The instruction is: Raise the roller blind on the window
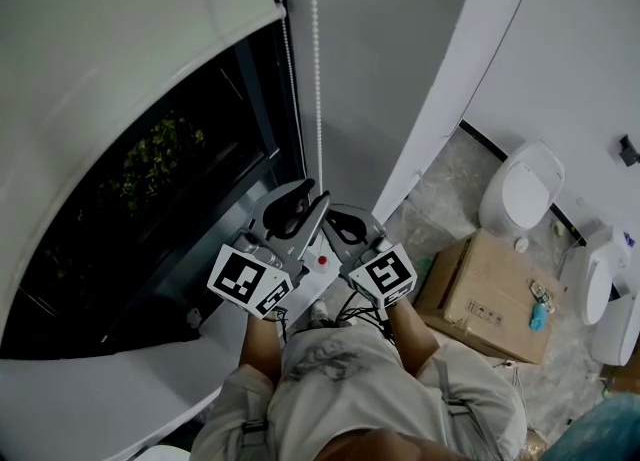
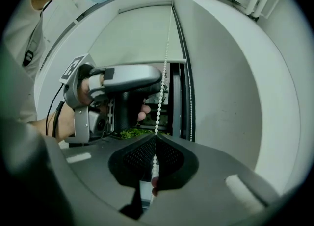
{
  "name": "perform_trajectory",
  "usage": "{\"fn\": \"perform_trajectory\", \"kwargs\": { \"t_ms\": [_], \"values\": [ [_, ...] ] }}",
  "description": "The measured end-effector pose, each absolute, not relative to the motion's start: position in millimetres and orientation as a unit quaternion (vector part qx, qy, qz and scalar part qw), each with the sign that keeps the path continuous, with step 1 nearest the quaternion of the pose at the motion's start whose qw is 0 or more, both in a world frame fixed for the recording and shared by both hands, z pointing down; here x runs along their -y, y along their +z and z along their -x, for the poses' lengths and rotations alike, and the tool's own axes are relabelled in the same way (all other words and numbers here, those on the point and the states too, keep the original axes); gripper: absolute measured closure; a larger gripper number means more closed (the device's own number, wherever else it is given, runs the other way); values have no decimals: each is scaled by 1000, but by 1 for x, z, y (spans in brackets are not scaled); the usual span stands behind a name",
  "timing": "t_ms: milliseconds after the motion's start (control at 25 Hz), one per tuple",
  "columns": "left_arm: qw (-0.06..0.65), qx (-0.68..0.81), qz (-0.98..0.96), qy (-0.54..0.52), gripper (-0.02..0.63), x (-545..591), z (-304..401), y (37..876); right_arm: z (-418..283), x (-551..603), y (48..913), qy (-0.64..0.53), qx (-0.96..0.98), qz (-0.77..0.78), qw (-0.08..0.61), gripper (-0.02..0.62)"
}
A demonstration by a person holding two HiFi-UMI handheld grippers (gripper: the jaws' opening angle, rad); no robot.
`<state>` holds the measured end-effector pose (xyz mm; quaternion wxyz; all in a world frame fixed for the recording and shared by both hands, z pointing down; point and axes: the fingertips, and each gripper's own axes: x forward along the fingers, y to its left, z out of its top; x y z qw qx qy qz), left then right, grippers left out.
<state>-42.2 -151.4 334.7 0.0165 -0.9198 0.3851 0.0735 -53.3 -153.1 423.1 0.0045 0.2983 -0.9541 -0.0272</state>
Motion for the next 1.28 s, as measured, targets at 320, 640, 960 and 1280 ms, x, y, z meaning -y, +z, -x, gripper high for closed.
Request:
{"fn": "perform_trajectory", "kwargs": {
  "t_ms": [320, 640, 960, 1280],
  "values": [
    [44, -376, 922, 79, 523, 158, 34, 311, 58, 150, 422, -37, 954, -296, 2, 584],
    [71, -399, 912, 67, 588, 160, 33, 311, 56, 148, 424, -29, 955, -296, 3, 584],
    [53, -399, 913, 61, 589, 159, 37, 324, 59, 149, 437, -27, 955, -295, 19, 584],
    [29, -398, 915, 53, 591, 161, 36, 348, 57, 148, 461, -15, 954, -298, 40, 584]
  ]
}}
